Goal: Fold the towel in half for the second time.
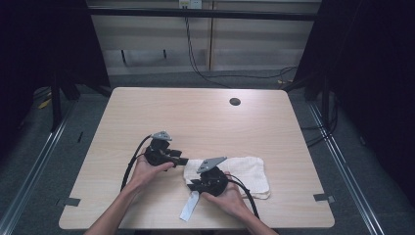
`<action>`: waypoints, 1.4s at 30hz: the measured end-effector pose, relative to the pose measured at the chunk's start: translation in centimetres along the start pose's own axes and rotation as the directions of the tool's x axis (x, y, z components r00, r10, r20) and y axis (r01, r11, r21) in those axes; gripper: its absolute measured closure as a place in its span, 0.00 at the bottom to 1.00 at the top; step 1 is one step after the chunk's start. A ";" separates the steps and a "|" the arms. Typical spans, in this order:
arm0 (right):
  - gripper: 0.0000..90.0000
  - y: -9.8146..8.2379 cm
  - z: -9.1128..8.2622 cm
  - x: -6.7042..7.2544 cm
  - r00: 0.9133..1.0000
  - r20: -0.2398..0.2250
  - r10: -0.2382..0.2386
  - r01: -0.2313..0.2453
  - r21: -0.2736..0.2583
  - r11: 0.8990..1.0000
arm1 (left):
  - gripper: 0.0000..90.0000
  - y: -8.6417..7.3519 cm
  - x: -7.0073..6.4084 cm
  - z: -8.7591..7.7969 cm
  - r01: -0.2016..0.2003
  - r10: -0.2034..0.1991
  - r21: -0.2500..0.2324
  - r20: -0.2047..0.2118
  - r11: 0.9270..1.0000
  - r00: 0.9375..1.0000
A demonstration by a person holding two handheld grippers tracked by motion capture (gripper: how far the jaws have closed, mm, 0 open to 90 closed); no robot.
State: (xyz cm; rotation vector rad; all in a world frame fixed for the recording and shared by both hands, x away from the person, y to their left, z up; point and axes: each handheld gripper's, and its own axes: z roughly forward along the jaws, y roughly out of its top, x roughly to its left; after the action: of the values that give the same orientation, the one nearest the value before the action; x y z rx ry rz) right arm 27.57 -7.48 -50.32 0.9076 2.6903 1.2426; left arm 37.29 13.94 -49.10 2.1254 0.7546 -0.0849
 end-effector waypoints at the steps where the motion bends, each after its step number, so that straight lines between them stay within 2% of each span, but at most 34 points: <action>1: 0.91 0.0 0.0 0.0 1.000 0.001 -0.009 0.009 -0.002 1.000 | 0.55 -0.1 -0.1 0.1 0.004 -0.004 -0.004 -0.001 1.000 1.000; 2: 0.91 0.0 0.0 0.2 1.000 0.011 -0.014 0.014 0.003 1.000 | 0.56 -0.2 -0.1 0.3 0.008 -0.008 0.000 0.002 1.000 1.000; 4: 0.91 0.1 0.0 0.3 1.000 0.021 -0.023 0.023 0.006 1.000 | 0.60 -0.3 0.0 0.8 -0.014 0.013 0.023 0.008 1.000 1.000; 7: 0.91 0.0 0.0 0.0 1.000 0.001 0.001 -0.001 -0.002 1.000 | 0.63 -0.5 0.1 1.4 -0.004 0.003 0.029 0.034 1.000 0.999; 8: 0.91 0.0 0.0 0.0 1.000 -0.003 0.009 -0.009 -0.001 1.000 | 0.66 -0.6 0.0 1.6 -0.014 0.013 0.036 0.038 0.999 0.999; 13: 0.91 0.0 0.0 -0.1 1.000 -0.013 0.007 -0.007 0.001 1.000 | 0.69 -0.3 -0.7 2.1 -0.064 0.064 0.037 0.003 0.997 0.998; 16: 0.91 0.0 0.0 0.0 1.000 -0.004 0.001 -0.001 0.001 1.000 | 0.76 -0.3 -1.3 2.1 -0.114 0.115 0.062 -0.006 0.992 0.993; 18: 0.91 0.1 0.0 0.1 1.000 0.006 -0.007 0.007 0.006 1.000 | 0.85 -0.6 -1.6 2.3 -0.107 0.106 0.050 0.017 0.993 0.994; 19: 0.91 0.1 0.0 0.2 1.000 0.013 -0.021 0.021 0.008 1.000 | 0.87 -0.6 -1.8 2.3 -0.110 0.110 0.054 0.004 0.992 0.994; 23: 0.91 0.2 0.0 0.2 1.000 0.012 -0.016 0.016 0.014 1.000 | 0.92 -0.6 -0.9 2.3 -0.057 0.055 0.046 0.049 0.997 0.997; 25: 0.91 0.2 0.0 0.2 1.000 0.006 -0.011 0.011 0.020 1.000 | 0.94 -0.6 -0.8 2.2 -0.047 0.045 0.043 0.046 0.998 0.998; 32: 0.92 0.4 -0.3 0.4 1.000 0.009 -0.013 0.013 0.045 0.999 | 0.95 -0.6 -1.0 2.1 -0.024 0.022 0.045 0.050 0.999 0.999; 35: 0.92 0.4 -0.5 0.4 1.000 0.008 -0.002 0.002 0.030 1.000 | 0.94 -0.5 -0.9 1.8 -0.017 0.015 0.027 0.058 0.999 0.998; 40: 0.92 0.7 -1.1 0.5 1.000 0.000 0.010 -0.010 0.005 1.000 | 0.94 -0.5 -0.8 1.2 0.022 -0.022 0.001 0.086 1.000 0.996; 42: 0.92 0.8 -1.2 0.5 1.000 -0.008 0.008 -0.008 0.001 1.000 | 0.94 -0.4 -1.1 1.0 0.020 -0.020 0.001 0.080 1.000 0.997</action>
State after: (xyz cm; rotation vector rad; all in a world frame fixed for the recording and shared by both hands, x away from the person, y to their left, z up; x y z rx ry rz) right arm 27.20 -7.62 -48.87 0.9167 2.6965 1.2497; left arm 36.38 12.90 -49.68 2.1016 0.7288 -0.1798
